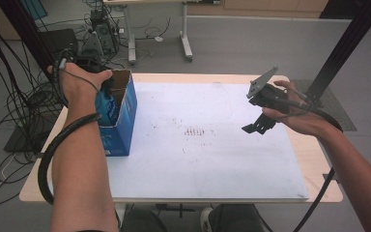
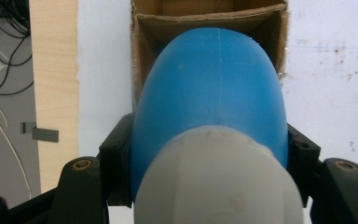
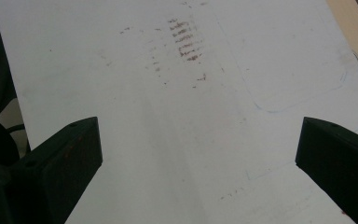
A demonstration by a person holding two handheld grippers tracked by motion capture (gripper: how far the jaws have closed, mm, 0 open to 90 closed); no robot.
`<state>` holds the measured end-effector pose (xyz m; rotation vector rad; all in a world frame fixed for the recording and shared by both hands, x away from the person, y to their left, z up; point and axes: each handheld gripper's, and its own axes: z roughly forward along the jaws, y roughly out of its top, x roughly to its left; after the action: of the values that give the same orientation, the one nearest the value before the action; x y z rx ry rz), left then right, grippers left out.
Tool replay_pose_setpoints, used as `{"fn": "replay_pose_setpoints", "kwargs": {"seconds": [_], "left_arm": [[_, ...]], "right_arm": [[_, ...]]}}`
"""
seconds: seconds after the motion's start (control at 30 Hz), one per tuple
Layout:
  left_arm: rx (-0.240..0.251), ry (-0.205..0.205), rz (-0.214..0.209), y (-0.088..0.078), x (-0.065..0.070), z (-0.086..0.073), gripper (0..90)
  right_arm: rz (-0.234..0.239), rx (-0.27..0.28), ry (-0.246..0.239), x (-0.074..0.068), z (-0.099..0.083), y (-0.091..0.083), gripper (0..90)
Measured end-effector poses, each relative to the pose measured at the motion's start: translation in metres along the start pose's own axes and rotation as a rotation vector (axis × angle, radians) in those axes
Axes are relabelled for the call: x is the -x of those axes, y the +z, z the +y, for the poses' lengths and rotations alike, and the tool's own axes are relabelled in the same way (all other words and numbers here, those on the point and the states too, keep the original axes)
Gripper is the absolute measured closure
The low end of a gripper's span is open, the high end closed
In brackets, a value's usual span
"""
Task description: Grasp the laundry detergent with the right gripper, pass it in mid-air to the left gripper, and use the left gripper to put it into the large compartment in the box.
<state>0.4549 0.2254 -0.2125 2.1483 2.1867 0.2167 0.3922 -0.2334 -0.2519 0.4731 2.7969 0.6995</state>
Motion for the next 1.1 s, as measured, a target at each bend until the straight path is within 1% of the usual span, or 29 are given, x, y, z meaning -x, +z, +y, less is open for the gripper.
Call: {"fn": "replay_pose_setpoints", "kwargs": {"seconds": [0.07, 0.23, 0.27, 0.57, 0.77, 0.83, 1.1], "left_arm": [[0.007, -0.001, 0.0, 0.008, 0.001, -0.001, 37.2], [0.0, -0.002, -0.007, 0.025, 0.001, -0.002, 37.2], [0.005, -0.001, -0.005, 0.029, 0.001, -0.003, 37.2], [0.011, 0.006, -0.004, 0.05, 0.003, -0.006, 37.2], [0.004, 0.015, 0.0, 0.06, 0.003, -0.009, 37.1], [0.015, 0.014, 0.001, 0.06, 0.003, -0.009, 37.1], [0.019, 0.016, 0.001, 0.061, 0.003, -0.011, 37.0]], "right_arm": [[0.001, -0.003, 0.002, 0.0, 0.0, 0.001, 0.1], [-0.001, -0.006, 0.005, 0.001, -0.001, 0.003, 0.1], [-0.002, -0.005, 0.004, 0.001, -0.001, 0.003, 0.1], [0.0, -0.012, 0.014, 0.003, -0.004, 0.007, 0.1], [-0.008, -0.022, 0.013, 0.005, -0.006, 0.006, 0.1], [-0.011, -0.022, 0.017, 0.005, -0.007, 0.005, 0.1], [-0.018, -0.023, 0.019, 0.006, -0.007, 0.002, 0.1]]}}
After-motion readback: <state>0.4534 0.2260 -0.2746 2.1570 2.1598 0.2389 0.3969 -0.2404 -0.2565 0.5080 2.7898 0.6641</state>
